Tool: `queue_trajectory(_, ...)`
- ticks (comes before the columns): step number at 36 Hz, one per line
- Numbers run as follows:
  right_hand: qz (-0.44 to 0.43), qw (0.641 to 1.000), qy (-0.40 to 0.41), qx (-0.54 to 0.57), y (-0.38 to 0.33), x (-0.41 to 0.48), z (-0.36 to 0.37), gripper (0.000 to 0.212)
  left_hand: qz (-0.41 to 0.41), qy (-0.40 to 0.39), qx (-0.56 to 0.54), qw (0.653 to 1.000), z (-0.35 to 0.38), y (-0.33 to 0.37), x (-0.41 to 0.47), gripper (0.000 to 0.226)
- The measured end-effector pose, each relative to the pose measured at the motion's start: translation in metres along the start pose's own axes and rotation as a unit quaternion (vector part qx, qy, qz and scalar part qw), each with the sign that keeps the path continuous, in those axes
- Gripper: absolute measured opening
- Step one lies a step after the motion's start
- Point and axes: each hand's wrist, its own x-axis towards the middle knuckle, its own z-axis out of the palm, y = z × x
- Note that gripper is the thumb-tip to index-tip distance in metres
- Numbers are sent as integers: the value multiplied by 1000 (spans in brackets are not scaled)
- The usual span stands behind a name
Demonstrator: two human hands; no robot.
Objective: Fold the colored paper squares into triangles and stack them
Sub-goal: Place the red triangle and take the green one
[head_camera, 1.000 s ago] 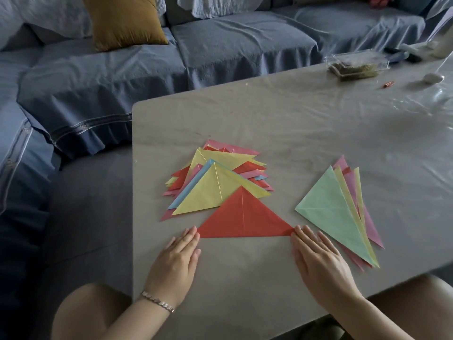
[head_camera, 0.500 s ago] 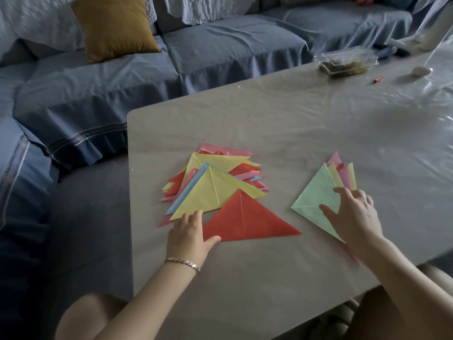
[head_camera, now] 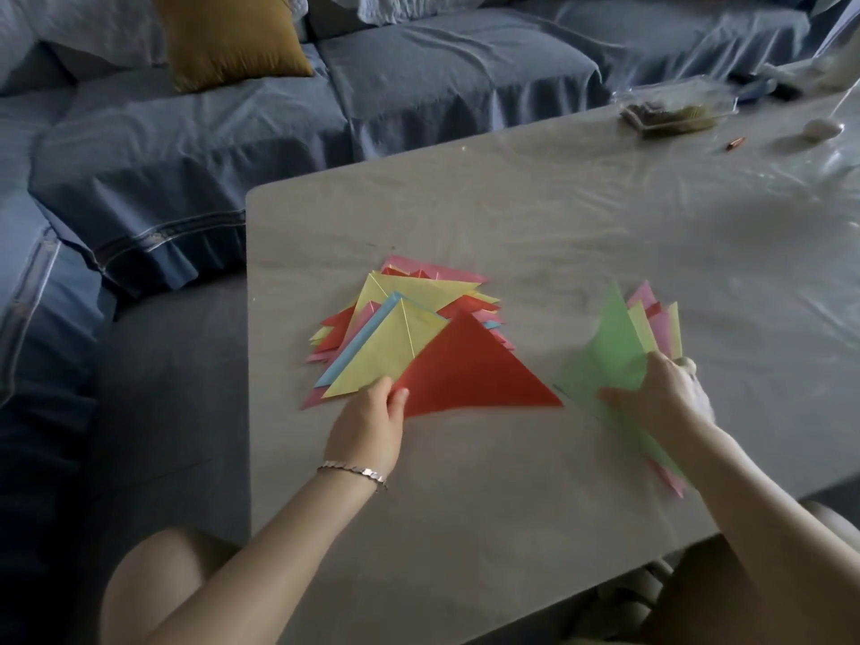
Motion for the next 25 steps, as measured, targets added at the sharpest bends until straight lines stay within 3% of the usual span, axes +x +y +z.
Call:
queue_trajectory(4, -54, 996, 73, 15, 2, -4, 5, 20, -22, 67, -16, 997, -16, -3, 20, 25)
queue_trajectory(7, -94, 983, 135, 83, 0, -11, 2, 18, -41, 52, 17, 998, -26, -14, 41, 32)
queue_trajectory(10, -140, 966, 157, 149, -7, -21, -3, 15, -52, 34, 44, 997, -30, -26, 58, 19)
queue_trajectory(12, -166, 955, 150, 195, -13, -29, -5, 16, -60, 31, 81, 994, -30, -31, 64, 34)
queue_trajectory(15, -173, 936, 136, 273, -27, -44, -5, 10, -32, 101, 128, 986, -26, -28, 61, 45)
queue_trajectory(17, -154, 916, 99, 356, -40, -53, -2, 10, 2, 113, 42, 993, -21, -17, 50, 50)
queue_trajectory(19, -124, 875, 22, 467, -55, -62, 8, 16, -51, 17, -154, 987, -16, 2, 33, 66)
queue_trajectory(20, -106, 852, -20, 513, -63, -66, 14, 20, -94, -49, -238, 966, -13, 12, 24, 70)
queue_trajectory(22, -76, 819, -84, 563, -74, -74, 28, 22, -155, -140, -334, 919, -1, 24, 8, 53)
queue_trajectory(23, -66, 808, -111, 575, -79, -78, 34, 21, -165, -162, -340, 912, 6, 25, 2, 38)
queue_trajectory(25, -65, 813, -141, 562, -84, -83, 48, 18, -166, -161, -330, 915, 15, 24, -6, 31)
